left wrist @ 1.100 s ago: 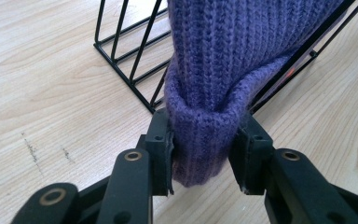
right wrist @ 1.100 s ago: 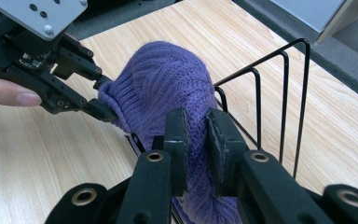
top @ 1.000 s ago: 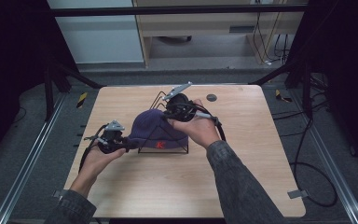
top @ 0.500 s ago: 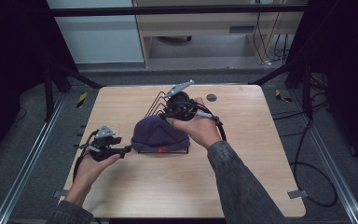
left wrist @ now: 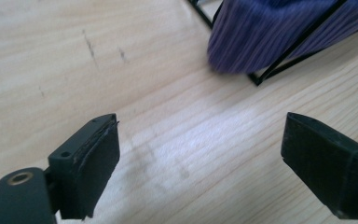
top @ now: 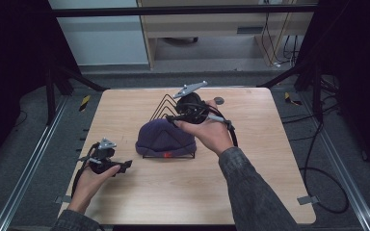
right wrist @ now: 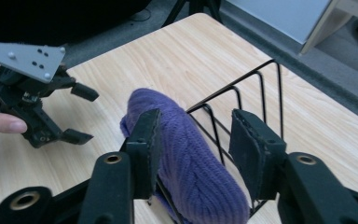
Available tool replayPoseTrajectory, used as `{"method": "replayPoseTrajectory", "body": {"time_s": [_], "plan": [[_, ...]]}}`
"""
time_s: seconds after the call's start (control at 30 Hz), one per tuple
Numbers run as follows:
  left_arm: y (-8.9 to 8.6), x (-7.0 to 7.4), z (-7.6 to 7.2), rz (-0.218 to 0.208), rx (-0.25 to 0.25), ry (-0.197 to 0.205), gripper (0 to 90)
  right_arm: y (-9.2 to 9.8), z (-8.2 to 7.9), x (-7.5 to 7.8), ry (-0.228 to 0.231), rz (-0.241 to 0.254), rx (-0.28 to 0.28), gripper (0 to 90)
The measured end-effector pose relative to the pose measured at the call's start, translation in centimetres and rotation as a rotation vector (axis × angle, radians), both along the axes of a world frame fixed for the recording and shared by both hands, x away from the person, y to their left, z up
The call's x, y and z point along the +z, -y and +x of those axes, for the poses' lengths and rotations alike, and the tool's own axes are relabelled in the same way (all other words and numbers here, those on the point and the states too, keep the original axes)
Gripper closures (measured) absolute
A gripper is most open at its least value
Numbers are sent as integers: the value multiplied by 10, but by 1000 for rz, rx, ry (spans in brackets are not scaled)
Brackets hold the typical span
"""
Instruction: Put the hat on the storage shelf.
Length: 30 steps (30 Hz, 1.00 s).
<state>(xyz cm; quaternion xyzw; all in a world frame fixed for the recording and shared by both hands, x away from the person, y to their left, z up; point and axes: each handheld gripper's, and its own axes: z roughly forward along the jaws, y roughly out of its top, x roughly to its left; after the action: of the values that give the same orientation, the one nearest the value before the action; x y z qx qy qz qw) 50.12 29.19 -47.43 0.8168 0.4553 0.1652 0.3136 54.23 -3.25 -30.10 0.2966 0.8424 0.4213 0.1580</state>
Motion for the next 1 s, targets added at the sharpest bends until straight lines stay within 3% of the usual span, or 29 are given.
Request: {"method": "replayPoseTrajectory", "body": {"time_s": [0.53,0.8,1.0], "plan": [[-7,-18,4,44,33,-61,66,21,-4,16,18,32,-45,369],[-11,-23,2,55,46,-31,38,47,-15,25,26,40,-107,267],[-8,-24,3,55,45,-33,0,66,-16,34,44,52,-151,209]]}}
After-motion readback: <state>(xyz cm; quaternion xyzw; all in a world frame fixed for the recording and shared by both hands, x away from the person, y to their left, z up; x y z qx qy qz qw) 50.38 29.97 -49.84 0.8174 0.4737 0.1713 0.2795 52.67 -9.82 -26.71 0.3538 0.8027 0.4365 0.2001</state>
